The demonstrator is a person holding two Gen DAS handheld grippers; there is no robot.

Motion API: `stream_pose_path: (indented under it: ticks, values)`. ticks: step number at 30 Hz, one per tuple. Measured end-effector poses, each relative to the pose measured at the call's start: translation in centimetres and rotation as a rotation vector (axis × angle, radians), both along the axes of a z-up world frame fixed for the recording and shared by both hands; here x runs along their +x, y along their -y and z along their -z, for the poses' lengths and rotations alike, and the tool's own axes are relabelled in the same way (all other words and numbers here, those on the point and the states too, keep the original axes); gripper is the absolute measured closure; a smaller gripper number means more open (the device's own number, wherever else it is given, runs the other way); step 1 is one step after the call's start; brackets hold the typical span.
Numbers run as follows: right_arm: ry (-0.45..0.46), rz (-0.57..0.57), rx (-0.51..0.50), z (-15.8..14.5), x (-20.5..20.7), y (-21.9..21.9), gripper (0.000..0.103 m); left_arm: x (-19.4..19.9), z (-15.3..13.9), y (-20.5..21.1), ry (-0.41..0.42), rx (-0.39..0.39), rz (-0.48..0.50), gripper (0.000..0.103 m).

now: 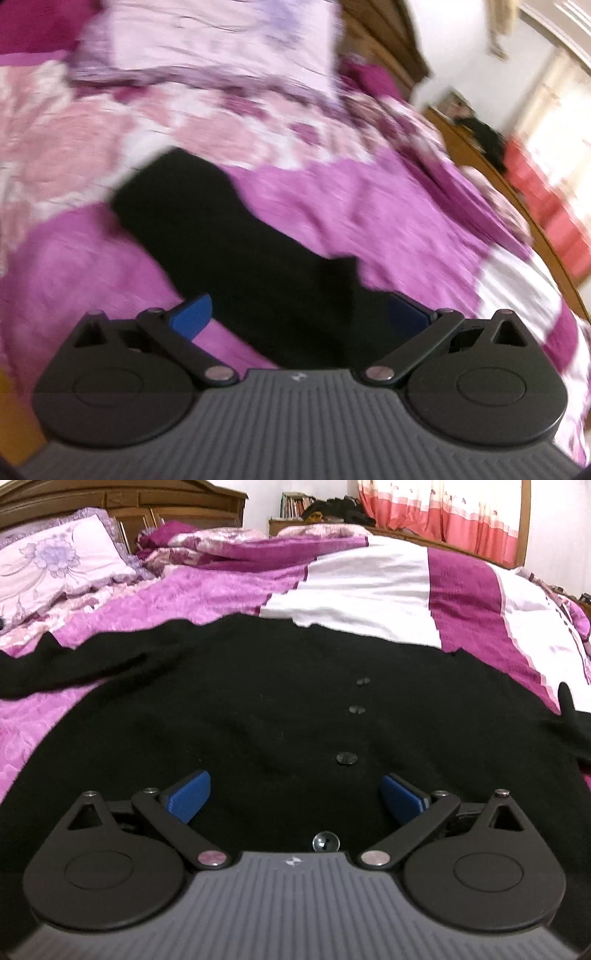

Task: Fold small clothes
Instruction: 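Move the left gripper to a black sleeve cuff and close on it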

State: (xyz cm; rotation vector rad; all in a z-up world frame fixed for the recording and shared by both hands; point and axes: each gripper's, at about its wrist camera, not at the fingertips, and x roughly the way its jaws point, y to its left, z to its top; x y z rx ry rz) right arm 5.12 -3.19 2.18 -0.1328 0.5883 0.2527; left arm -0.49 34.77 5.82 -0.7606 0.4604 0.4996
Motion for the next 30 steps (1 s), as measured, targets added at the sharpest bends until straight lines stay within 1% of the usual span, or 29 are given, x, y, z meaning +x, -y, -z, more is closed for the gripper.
stream_pose_path:
  ticks: [2,4,5,6,8,9,11,13,17,21,23,24,25,26,27,28,29,30]
  values:
    - [-0.014,0.003,0.023,0.1,0.1,0.4,0.000,-0.4,0.7,-1.3,-0.014,-0.004,-0.051,0.000]
    - [-0.034,0.005,0.044,0.3,0.3,0.8,0.000,-0.9,1.6,-2.2,-0.021,0.002,-0.065,0.000]
    - [-0.042,0.007,0.049,0.4,0.5,1.0,0.000,-0.8,1.8,-2.3,-0.015,0.014,-0.057,0.000]
    - [-0.045,0.009,0.051,0.4,0.7,1.0,0.000,-0.9,1.9,-2.1,-0.004,0.043,-0.057,0.000]
    - [-0.045,0.010,0.043,0.5,0.7,0.9,0.000,-1.4,1.9,-1.5,0.019,0.094,-0.094,0.001]
    - [-0.043,0.011,0.035,0.5,0.8,0.8,0.000,-1.9,2.1,-1.3,0.042,0.097,-0.123,0.004]
    - [-0.040,0.012,0.026,0.5,0.8,0.6,0.000,-2.9,2.3,-0.9,0.094,0.080,-0.177,0.005]
    - [-0.040,0.012,0.020,0.6,0.8,0.6,0.000,-3.8,2.6,-0.4,0.126,0.058,-0.195,0.005]
    - [-0.034,0.014,0.009,0.5,0.7,0.3,0.000,-4.3,2.5,-0.2,0.095,0.046,-0.206,0.006]
    - [-0.033,0.015,0.005,0.6,0.8,0.3,0.000,-4.6,2.6,-0.3,0.125,0.067,-0.204,0.006]
    - [-0.033,0.015,0.004,0.6,0.8,0.3,0.000,-4.1,2.9,-1.2,0.116,0.049,-0.234,0.007]
    - [-0.033,0.015,0.003,0.6,0.8,0.3,0.000,-3.8,2.9,-1.6,0.130,0.042,-0.247,0.007]
    - [-0.033,0.014,0.003,0.6,0.8,0.3,0.000,-3.7,2.8,-1.9,0.142,0.040,-0.254,0.010]
    - [-0.033,0.014,0.004,0.6,0.8,0.3,0.000,-3.5,2.7,-2.1,0.155,0.043,-0.257,0.016]
    - [-0.033,0.014,0.005,0.6,0.8,0.3,0.000,-3.3,2.5,-2.4,0.155,0.055,-0.257,0.029]
    - [-0.034,0.014,0.007,0.6,0.8,0.3,0.000,-3.1,2.5,-2.6,0.144,0.068,-0.261,0.045]
    - [-0.034,0.014,0.007,0.6,0.8,0.3,0.000,-2.9,2.6,-2.9,0.129,0.077,-0.271,0.055]
    - [-0.034,0.014,0.005,0.6,0.8,0.3,0.000,-2.7,2.8,-3.1,0.107,0.078,-0.293,0.077]
